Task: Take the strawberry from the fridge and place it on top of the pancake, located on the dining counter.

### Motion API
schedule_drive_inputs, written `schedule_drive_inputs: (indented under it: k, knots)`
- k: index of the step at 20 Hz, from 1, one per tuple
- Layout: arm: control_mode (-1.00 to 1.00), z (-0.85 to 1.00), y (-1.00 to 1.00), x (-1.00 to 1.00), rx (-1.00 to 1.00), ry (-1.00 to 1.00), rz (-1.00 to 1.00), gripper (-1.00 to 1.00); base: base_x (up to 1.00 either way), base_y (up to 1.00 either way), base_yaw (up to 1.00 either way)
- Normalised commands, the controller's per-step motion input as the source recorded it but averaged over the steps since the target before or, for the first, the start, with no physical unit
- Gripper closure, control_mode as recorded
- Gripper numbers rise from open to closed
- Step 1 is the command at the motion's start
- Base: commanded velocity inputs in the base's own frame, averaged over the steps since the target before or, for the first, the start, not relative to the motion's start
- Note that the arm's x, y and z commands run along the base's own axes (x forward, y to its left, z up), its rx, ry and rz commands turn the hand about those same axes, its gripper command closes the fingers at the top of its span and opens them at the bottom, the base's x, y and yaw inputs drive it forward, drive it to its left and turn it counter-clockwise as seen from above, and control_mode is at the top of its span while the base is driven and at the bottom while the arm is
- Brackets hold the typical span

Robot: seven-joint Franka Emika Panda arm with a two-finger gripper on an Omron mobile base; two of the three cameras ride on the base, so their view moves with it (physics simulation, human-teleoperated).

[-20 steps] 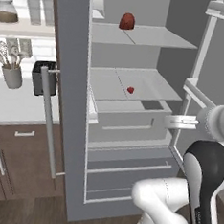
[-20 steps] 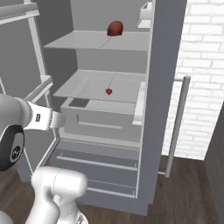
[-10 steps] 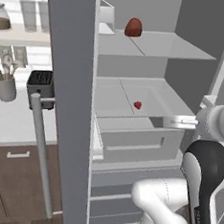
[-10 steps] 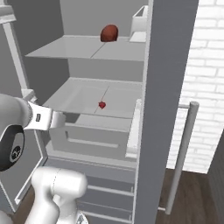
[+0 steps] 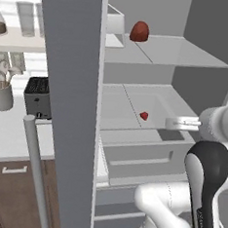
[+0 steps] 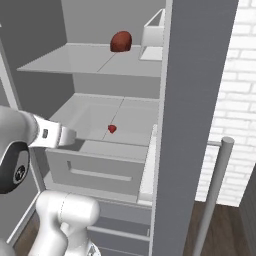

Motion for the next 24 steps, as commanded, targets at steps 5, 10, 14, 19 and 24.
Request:
schedule_drive_inputs:
  k: [5,10,14,19,24]
  knots:
    - [-1.00,-0.20,-0.12,0.54,0.00,0.00,-0.01,-1.00,0.00,0.00,0.00]
    - [-1.00,-0.10,-0.05,0.60,0.00,0.09,-0.01,-1.00,0.00,0.00,0.00]
    - [-1.00,-0.22,-0.18,0.47,0.00,0.17,0.00,-1.00,0.00,0.00,0.00]
    - [-1.00,-0.29,-0.17,0.40,0.00,0.20,0.00,-1.00,0.00,0.00,0.00]
    - [-1.00,-0.33,-0.03,0.36,-0.01,0.06,0.00,-1.00,0.00,0.00,0.00]
